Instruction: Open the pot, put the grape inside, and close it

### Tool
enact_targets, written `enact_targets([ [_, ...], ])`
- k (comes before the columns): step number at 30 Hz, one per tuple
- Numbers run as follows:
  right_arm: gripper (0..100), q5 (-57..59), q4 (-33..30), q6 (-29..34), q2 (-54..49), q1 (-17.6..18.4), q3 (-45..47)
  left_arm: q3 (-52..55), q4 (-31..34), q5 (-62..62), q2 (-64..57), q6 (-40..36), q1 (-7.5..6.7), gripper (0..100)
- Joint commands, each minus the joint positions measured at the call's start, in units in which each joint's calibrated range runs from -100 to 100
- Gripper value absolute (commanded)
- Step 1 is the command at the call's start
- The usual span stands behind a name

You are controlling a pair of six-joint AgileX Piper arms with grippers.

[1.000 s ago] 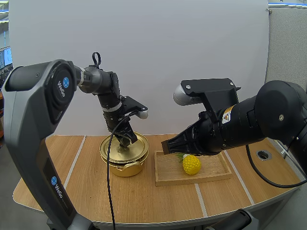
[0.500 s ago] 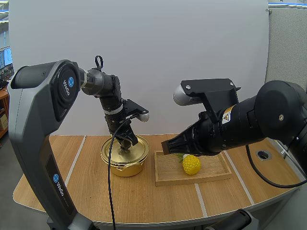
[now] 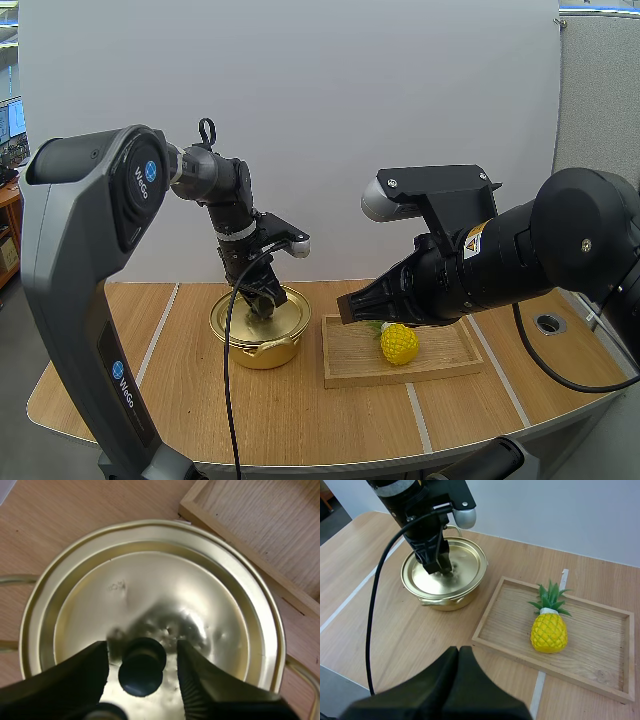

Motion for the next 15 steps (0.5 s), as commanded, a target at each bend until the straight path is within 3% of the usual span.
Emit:
enact_targets([
  [1, 0, -0.4, -0.2, -0.6, -0.8, -0.1, 0.2, 0.1, -0.4, 1.7, 0.2, 0.0, -0.05, 94],
  [5, 0, -0.4, -0.2, -0.6, -0.8, -0.1, 0.2, 0.1, -0.4, 2.1, -0.9, 0.0, -0.05, 99],
  [15, 0, -0.4, -0.3, -0.6, -0.8, -0.1, 0.2, 0.1, 0.1, 5.4, -9.6, 0.0, -0.05, 99],
])
